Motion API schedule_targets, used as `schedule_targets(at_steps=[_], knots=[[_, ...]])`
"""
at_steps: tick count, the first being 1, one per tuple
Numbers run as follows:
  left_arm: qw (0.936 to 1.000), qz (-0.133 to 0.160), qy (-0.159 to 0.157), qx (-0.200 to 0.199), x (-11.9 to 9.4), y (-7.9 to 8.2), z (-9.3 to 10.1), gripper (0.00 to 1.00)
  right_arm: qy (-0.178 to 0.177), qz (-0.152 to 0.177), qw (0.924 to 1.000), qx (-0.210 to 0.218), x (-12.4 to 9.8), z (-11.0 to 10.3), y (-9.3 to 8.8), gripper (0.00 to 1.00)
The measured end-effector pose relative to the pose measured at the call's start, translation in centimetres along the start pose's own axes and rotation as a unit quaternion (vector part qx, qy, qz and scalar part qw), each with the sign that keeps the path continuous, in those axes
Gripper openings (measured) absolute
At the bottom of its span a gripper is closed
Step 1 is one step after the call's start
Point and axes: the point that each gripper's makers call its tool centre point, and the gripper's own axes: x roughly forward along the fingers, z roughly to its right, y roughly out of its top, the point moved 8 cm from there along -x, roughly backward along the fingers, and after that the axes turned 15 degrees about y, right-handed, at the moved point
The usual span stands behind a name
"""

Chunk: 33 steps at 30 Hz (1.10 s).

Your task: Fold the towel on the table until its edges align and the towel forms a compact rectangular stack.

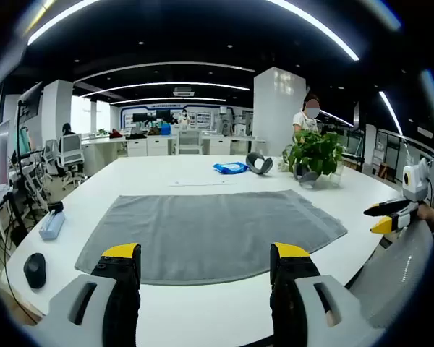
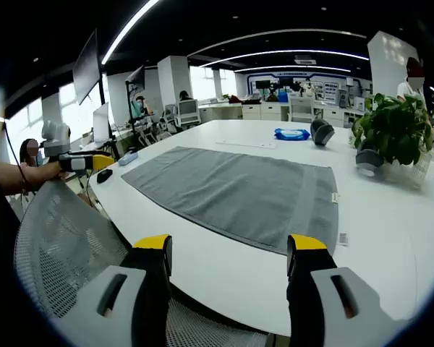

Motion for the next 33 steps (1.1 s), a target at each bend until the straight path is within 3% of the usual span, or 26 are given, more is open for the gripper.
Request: schedule_targets(at_steps=[33], knots=[[0.9999, -0.006, -0.002, 0.010, -0.06, -0.21, 0.20, 0.73, -0.006, 0.008, 0.9999, -0.005, -0.18, 0.10, 0.09, 0.64]])
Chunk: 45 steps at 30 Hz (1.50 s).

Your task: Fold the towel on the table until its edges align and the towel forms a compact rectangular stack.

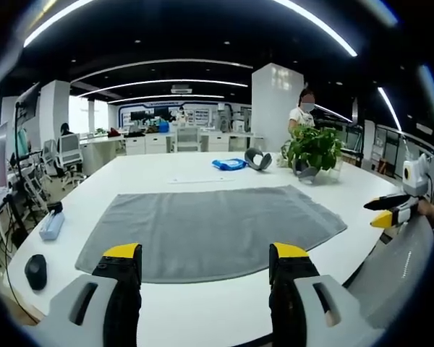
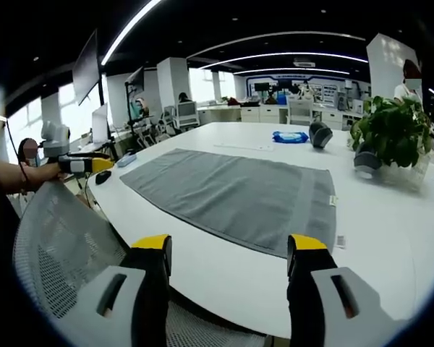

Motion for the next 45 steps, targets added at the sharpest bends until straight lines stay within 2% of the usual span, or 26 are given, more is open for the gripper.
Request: schedule_targets(at_steps=[6, 11, 14, 15, 17, 20, 23, 25, 27, 30, 32, 36, 38, 41, 45], knots=[[0.9999, 0.013, -0.003, -0.007, -0.1, 0.3, 0.0, 0.74, -0.005, 0.016, 0.9999, 0.000, -0.2, 0.0, 0.3, 0.64], [0.9998, 0.017, 0.001, -0.006, -0.2, 0.4, -0.1, 0.73, 0.005, 0.013, 0.9999, -0.003, -0.1, -0.2, 0.4, 0.61], [0.9994, 0.016, -0.018, -0.025, -0.2, 0.7, 0.1, 0.73, 0.006, 0.026, 0.9996, 0.005, -0.3, -0.2, 0.8, 0.58], [0.9992, 0.008, -0.033, -0.019, -0.2, 0.8, 0.4, 0.75, 0.001, 0.039, 0.9993, -0.001, -0.5, -0.1, 1.1, 0.58], [0.9991, -0.012, -0.039, 0.007, 0.0, 1.0, 0.6, 0.74, -0.008, 0.027, 0.9996, -0.002, -0.8, 0.8, 1.4, 0.57], [0.9969, -0.038, -0.066, 0.019, 0.3, 1.4, 1.5, 0.73, -0.025, 0.027, 0.9993, 0.003, -1.7, 2.9, 1.5, 0.54], [0.9920, -0.038, -0.083, 0.088, 0.9, 2.6, 2.3, 0.67, -0.050, 0.017, 0.9985, 0.012, -2.8, 5.2, 1.5, 0.50], [0.9881, -0.020, -0.094, 0.120, 1.5, 4.2, 3.2, 0.63, -0.059, 0.004, 0.9981, 0.016, -3.5, 6.7, 1.3, 0.44], [0.9874, -0.006, -0.112, 0.112, 2.2, 5.7, 4.1, 0.59, -0.067, -0.019, 0.9975, 0.008, -4.1, 8.0, 1.1, 0.36], [0.9870, 0.009, -0.142, 0.074, 3.3, 7.3, 5.6, 0.53, -0.068, -0.038, 0.9969, 0.009, -4.4, 9.5, 1.0, 0.25], [0.9865, 0.006, -0.154, 0.054, 4.2, 7.7, 6.3, 0.51, -0.068, -0.051, 0.9963, 0.011, -4.5, 10.2, 0.8, 0.20], [0.9847, -0.002, -0.169, 0.041, 5.5, 7.5, 7.7, 0.43, -0.066, -0.068, 0.9954, 0.010, -4.2, 10.9, 0.7, 0.16], [0.9821, -0.008, -0.181, 0.051, 6.1, 7.1, 8.8, 0.40, -0.066, -0.082, 0.9944, 0.009, -3.9, 11.4, 0.3, 0.16], [0.9746, -0.024, -0.211, 0.072, 7.0, 6.3, 10.6, 0.38, -0.060, -0.099, 0.9930, 0.022, -3.2, 12.4, -0.5, 0.16], [0.9603, -0.034, -0.253, 0.112, 8.1, 5.6, 13.7, 0.40, -0.055, -0.121, 0.9901, 0.045, -2.3, 13.7, -1.3, 0.17]])
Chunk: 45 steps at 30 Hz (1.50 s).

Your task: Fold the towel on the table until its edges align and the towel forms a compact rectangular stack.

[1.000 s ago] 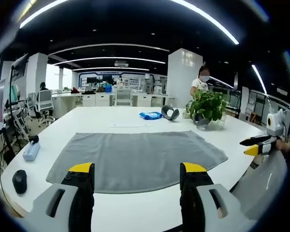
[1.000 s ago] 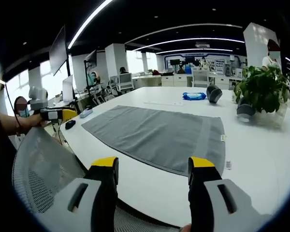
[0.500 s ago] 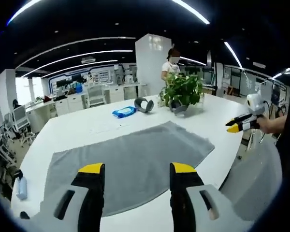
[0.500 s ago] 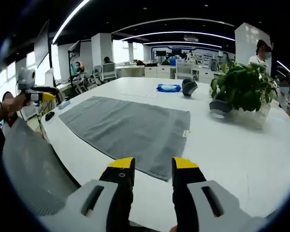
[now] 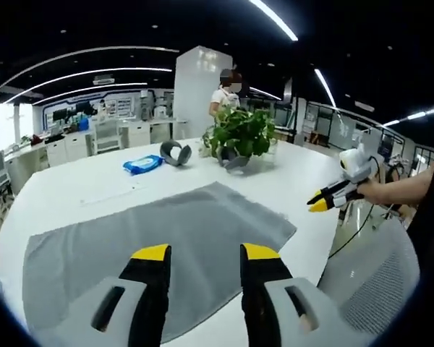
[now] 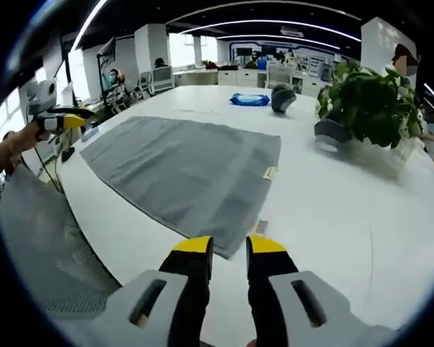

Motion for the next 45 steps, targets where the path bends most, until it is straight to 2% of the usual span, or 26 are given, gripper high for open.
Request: schedule_targets(at_steps=[1, 5, 7, 12, 16, 18, 20, 24, 26, 28, 31, 34, 36, 41, 42, 43, 45], knots=[[0.9998, -0.005, -0.008, 0.016, 0.9, 0.0, 0.6, 0.40, 0.005, -0.007, 0.9999, 0.009, 0.3, 0.4, -0.1, 0.17], [0.9994, -0.007, -0.031, 0.017, 3.1, 0.3, 2.2, 0.46, 0.013, -0.026, 0.9993, 0.022, 1.3, 1.2, -0.3, 0.17], [0.9990, -0.010, -0.039, 0.022, 4.0, 0.3, 2.8, 0.48, 0.020, -0.048, 0.9980, 0.035, 1.7, 1.5, -0.7, 0.16], [0.9973, -0.016, -0.054, 0.046, 6.3, -0.7, 5.2, 0.58, 0.035, -0.080, 0.9939, 0.068, 3.3, 2.1, -1.9, 0.18], [0.9978, -0.024, -0.056, 0.029, 7.3, -1.4, 7.4, 0.60, 0.041, -0.085, 0.9913, 0.092, 4.1, 2.2, -2.3, 0.17], [0.9986, -0.018, -0.050, -0.008, 7.7, -1.6, 8.7, 0.62, 0.044, -0.081, 0.9898, 0.109, 4.4, 2.1, -2.4, 0.16], [0.9983, -0.017, -0.051, -0.022, 7.8, -2.0, 9.9, 0.62, 0.043, -0.085, 0.9884, 0.118, 4.8, 2.4, -2.6, 0.14], [0.9981, -0.012, -0.056, -0.024, 7.4, -3.0, 11.7, 0.60, 0.047, -0.066, 0.9853, 0.150, 5.2, 2.6, -2.8, 0.08], [0.9969, 0.014, -0.076, 0.011, 7.3, -3.7, 12.6, 0.56, 0.049, -0.055, 0.9845, 0.159, 5.2, 2.9, -2.9, 0.05], [0.9960, -0.002, -0.083, 0.033, 7.3, -4.3, 13.0, 0.55, 0.052, -0.049, 0.9828, 0.170, 5.2, 3.0, -3.0, 0.04], [0.9955, 0.005, -0.089, 0.032, 7.5, -4.1, 13.4, 0.54, 0.064, -0.031, 0.9788, 0.192, 4.8, 2.8, -3.0, 0.00], [0.9936, 0.028, -0.093, 0.058, 7.2, -3.7, 13.6, 0.50, 0.086, 0.004, 0.9740, 0.209, 4.1, 2.4, -2.2, 0.00], [0.9916, 0.036, -0.100, 0.075, 6.9, -3.5, 14.0, 0.45, 0.103, 0.022, 0.9708, 0.215, 3.6, 2.1, -1.7, 0.00], [0.9849, 0.057, -0.118, 0.114, 6.6, -3.2, 15.4, 0.34, 0.125, 0.032, 0.9656, 0.225, 3.2, 1.3, -0.7, 0.00], [0.9805, 0.063, -0.126, 0.137, 6.5, -3.1, 16.0, 0.32, 0.128, 0.032, 0.9656, 0.224, 3.1, 1.0, -0.6, 0.00], [0.9795, 0.065, -0.127, 0.142, 6.5, -3.1, 16.1, 0.29, 0.133, 0.033, 0.9651, 0.223, 3.1, 0.7, -0.3, 0.00], [0.9747, 0.077, -0.127, 0.166, 6.3, -3.0, 16.6, 0.26, 0.155, 0.043, 0.9603, 0.228, 2.9, -0.3, 0.3, 0.00]])
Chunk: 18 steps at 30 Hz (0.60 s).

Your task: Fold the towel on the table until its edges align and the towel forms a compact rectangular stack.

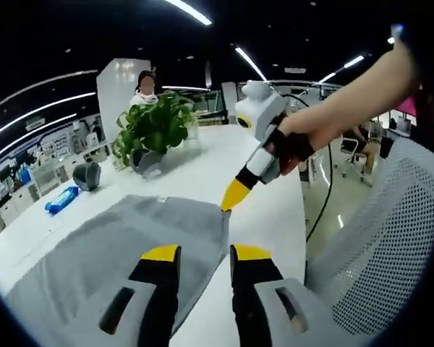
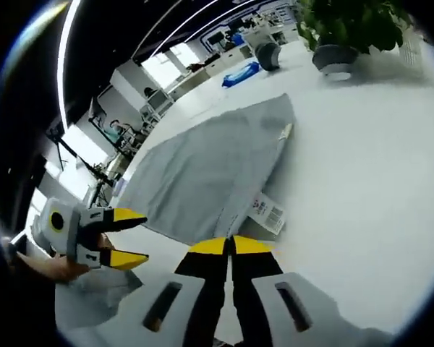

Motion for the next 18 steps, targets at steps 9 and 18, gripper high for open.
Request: schedule_targets(at_steps=[9, 18], knots=[[0.9941, 0.043, 0.023, 0.097, -0.5, 1.4, 0.4, 0.22, 0.090, 0.028, 0.9956, 0.004, 1.3, -6.0, 0.4, 0.00], [0.9821, 0.073, 0.051, 0.166, -1.1, 2.7, 0.1, 0.15, 0.121, 0.029, 0.9918, 0.029, 2.8, -7.5, 0.4, 0.00]])
